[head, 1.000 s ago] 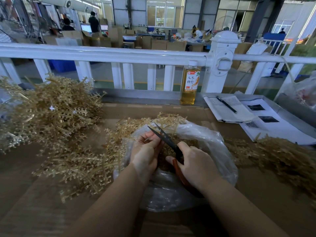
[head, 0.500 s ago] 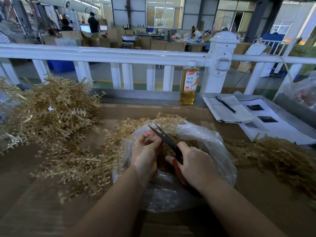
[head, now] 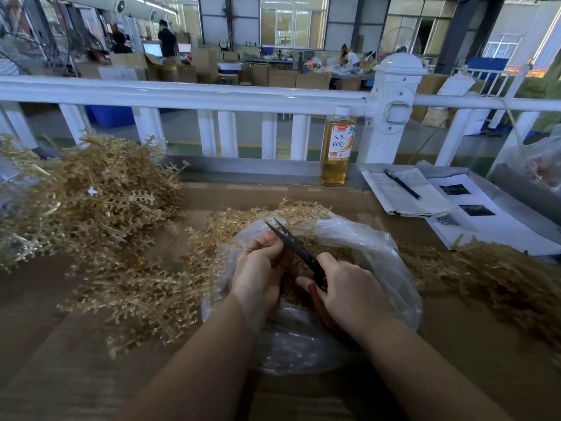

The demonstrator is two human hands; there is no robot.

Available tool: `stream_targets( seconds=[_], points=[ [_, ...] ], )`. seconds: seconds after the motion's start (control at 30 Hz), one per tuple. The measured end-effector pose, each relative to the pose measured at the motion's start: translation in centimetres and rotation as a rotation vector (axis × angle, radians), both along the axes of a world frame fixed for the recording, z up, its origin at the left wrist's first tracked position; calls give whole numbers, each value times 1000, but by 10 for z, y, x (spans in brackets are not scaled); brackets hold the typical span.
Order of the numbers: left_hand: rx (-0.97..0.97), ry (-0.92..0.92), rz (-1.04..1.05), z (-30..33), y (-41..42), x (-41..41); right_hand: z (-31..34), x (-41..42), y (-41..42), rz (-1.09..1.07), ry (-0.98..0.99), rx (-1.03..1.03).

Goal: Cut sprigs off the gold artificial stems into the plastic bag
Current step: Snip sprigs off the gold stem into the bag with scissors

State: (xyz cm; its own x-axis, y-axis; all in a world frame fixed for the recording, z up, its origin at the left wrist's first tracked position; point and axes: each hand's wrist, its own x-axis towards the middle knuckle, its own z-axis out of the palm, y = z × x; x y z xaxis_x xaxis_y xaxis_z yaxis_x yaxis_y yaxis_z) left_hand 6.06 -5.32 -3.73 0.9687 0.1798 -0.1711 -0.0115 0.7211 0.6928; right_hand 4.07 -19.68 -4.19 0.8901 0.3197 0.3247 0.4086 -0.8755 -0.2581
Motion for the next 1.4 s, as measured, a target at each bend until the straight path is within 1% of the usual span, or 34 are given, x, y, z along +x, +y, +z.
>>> stream_targets(
  seconds=[0.3,0.63,1.07,1.4],
  points=[
    [32,26,30,-3,0,4,2,-2,-2,12,-7,7],
    [31,9,-5,-1,-1,0,1,1,2,7,27,59],
    [52,16,-46,-2,2,1,0,1,2,3,-37,33],
    [46,33,-72,-3,3,2,2,1,1,17,-1,45]
  ],
)
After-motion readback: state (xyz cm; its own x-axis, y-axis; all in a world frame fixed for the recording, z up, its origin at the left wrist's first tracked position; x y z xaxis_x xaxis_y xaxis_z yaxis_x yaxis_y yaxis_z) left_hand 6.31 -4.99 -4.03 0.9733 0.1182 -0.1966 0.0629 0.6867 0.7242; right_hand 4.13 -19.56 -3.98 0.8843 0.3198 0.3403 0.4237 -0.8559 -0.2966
